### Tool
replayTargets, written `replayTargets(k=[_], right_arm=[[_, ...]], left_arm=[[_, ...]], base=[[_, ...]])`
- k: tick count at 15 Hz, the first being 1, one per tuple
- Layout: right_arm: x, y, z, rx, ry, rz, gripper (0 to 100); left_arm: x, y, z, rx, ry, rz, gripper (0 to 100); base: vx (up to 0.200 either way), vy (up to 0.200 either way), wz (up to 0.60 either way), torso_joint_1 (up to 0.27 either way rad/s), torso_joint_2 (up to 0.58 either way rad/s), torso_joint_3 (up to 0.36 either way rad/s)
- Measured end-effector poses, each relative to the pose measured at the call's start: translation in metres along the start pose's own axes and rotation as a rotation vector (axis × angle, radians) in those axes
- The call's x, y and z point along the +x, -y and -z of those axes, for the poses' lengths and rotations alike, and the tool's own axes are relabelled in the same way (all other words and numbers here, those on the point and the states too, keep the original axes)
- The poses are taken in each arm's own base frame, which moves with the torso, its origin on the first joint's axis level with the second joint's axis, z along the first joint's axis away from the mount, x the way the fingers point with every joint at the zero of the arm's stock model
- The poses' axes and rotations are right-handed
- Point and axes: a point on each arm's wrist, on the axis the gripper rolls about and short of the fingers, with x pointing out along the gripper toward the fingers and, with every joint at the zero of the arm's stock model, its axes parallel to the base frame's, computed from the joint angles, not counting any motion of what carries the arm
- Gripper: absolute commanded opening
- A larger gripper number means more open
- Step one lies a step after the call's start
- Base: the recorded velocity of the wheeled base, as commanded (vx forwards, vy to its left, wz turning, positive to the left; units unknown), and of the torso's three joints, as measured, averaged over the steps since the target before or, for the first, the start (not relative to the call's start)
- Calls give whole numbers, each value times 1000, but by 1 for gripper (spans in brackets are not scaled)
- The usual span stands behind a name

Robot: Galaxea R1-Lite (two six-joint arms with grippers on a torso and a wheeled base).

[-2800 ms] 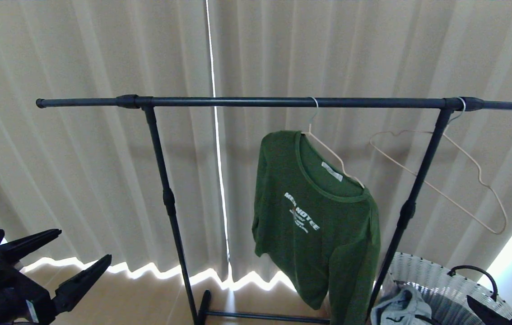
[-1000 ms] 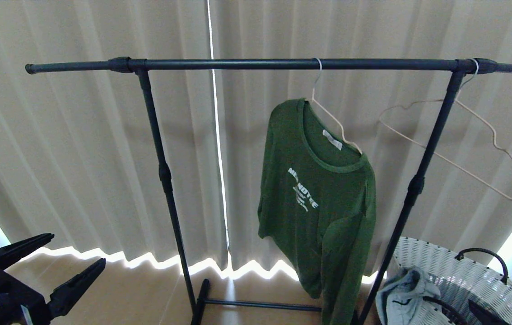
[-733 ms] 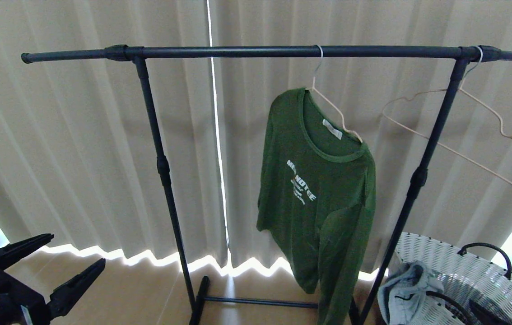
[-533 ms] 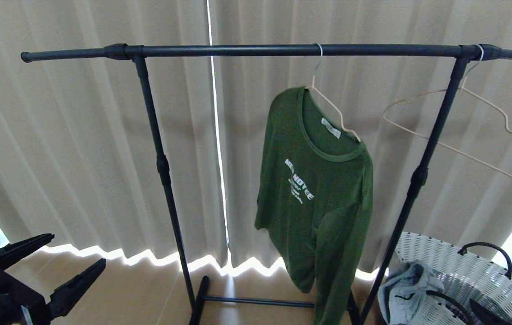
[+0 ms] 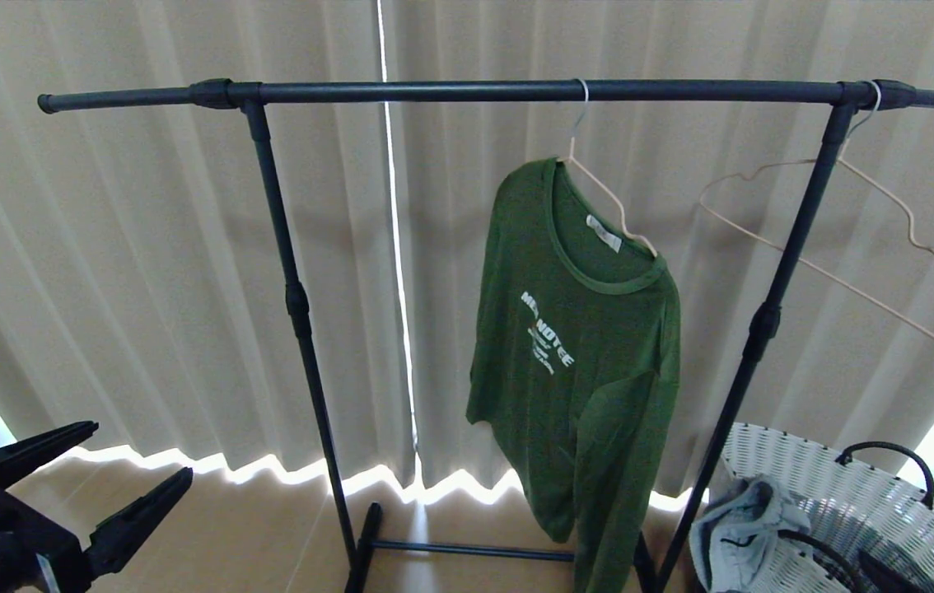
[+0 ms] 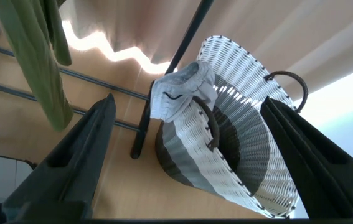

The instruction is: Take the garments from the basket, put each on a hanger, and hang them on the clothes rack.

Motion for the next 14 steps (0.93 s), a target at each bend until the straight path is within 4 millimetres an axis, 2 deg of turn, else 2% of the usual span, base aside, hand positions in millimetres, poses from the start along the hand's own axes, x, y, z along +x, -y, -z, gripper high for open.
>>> replayTargets(k=[5,14], right_arm=[[1,0,0,0,-9,0,100],[1,0,1,0,-16,-4,100]], left_arm=[[0,-1,-4,6,18,0,100],[-1,2,-1,3,7,11,100]], base=[[0,0,0,0,0,0],[0,-200,0,2,3,2]])
